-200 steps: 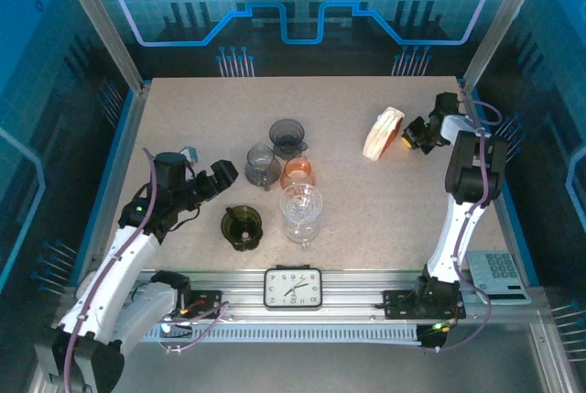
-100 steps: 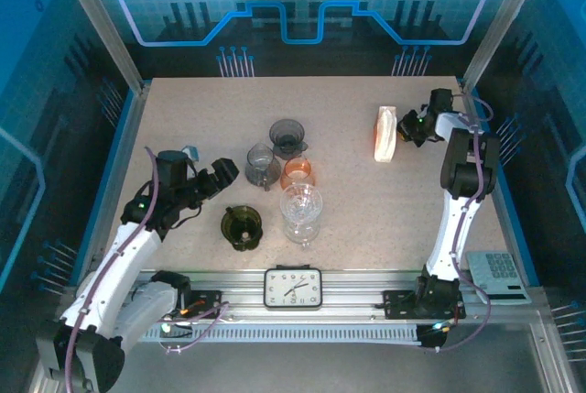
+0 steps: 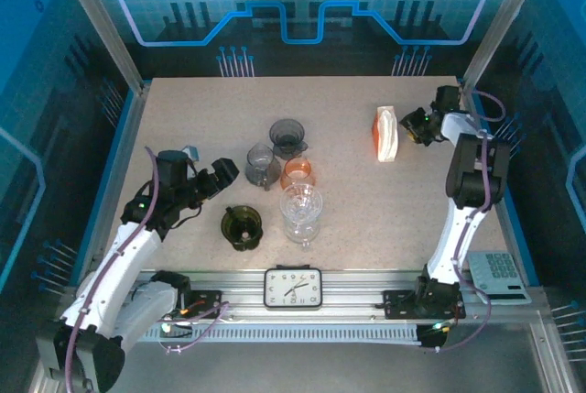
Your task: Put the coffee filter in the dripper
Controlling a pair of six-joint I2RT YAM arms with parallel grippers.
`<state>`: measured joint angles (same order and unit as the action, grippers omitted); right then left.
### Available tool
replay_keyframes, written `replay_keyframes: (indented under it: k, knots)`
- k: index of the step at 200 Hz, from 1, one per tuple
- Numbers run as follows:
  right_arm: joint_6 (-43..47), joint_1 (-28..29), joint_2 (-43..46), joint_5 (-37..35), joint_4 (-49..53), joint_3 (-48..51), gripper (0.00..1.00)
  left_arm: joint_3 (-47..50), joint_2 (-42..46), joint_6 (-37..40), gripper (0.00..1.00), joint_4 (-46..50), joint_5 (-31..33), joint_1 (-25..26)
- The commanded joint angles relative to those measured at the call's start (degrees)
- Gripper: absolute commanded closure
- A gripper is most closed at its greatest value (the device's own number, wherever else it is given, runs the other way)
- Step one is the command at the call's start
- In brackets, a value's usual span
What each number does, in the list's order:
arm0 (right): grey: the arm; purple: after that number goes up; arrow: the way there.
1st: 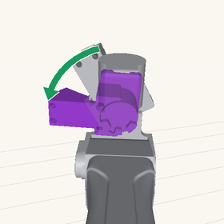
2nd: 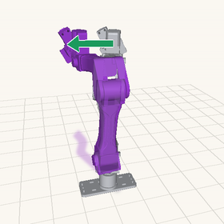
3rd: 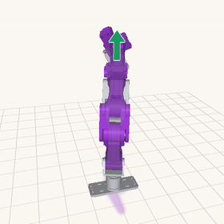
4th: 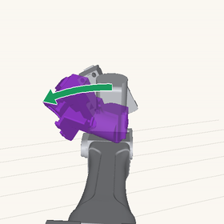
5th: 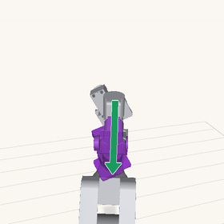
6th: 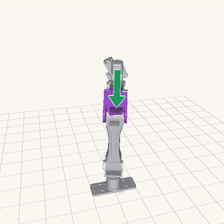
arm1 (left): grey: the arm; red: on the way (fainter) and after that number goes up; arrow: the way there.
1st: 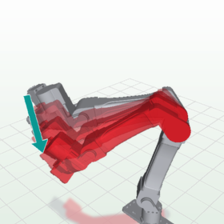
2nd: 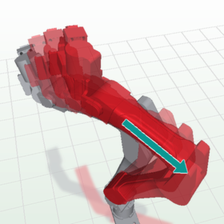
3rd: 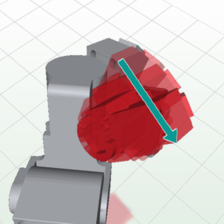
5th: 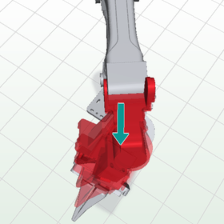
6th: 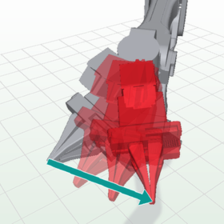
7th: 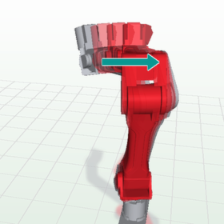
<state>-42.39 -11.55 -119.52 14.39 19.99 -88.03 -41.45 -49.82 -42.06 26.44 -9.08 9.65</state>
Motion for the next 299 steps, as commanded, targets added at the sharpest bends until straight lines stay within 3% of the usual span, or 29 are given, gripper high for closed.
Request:
replay_keyframes:
  k: [1,29,57,91,116,140,186,299]
  knots:
    - [1.5,0.94,9.21,-4.63,-0.14,1.51,0.54,1.0,0.94,-0.39,0.01,-2.13,-1.02,-0.06]
    - [4.69,4.88,16.99,-9.09,2.07,3.71,0.48,1.38,1.7,0.13,0.01,-2.12,-1.44,-0.16]
    - [8.26,10.14,21.05,-11.09,3.69,4.93,0.48,1.88,2.59,1.32,0.01,-1.56,-1.49,-0.11]
    - [13.27,17.73,17.95,-18.09,10.92,0.17,0.52,3.28,3.74,2.15,0.01,-2.12,-1.44,-0.16]
    - [13.87,19.79,15.02,-21.91,14.1,-2.83,0.61,4.13,3.92,2.5,0.01,-2.33,-1.29,-0.21]
    - [16.11,21.82,12.39,-26.13,16.39,-5.94,0.64,4.62,3.77,2.71,0.01,-2.57,-0.96,-0.16]
    - [18.12,23.11,8.04,-32.04,21.51,-11.67,0.7,4.55,3.55,2.86,0.01,-2.64,-0.5,-0.33]
    - [19.86,23.32,2.25,-33.37,24.17,-15.87,0.72,4.89,3.46,2.72,0.01,-2.6,-0.06,-0.86]
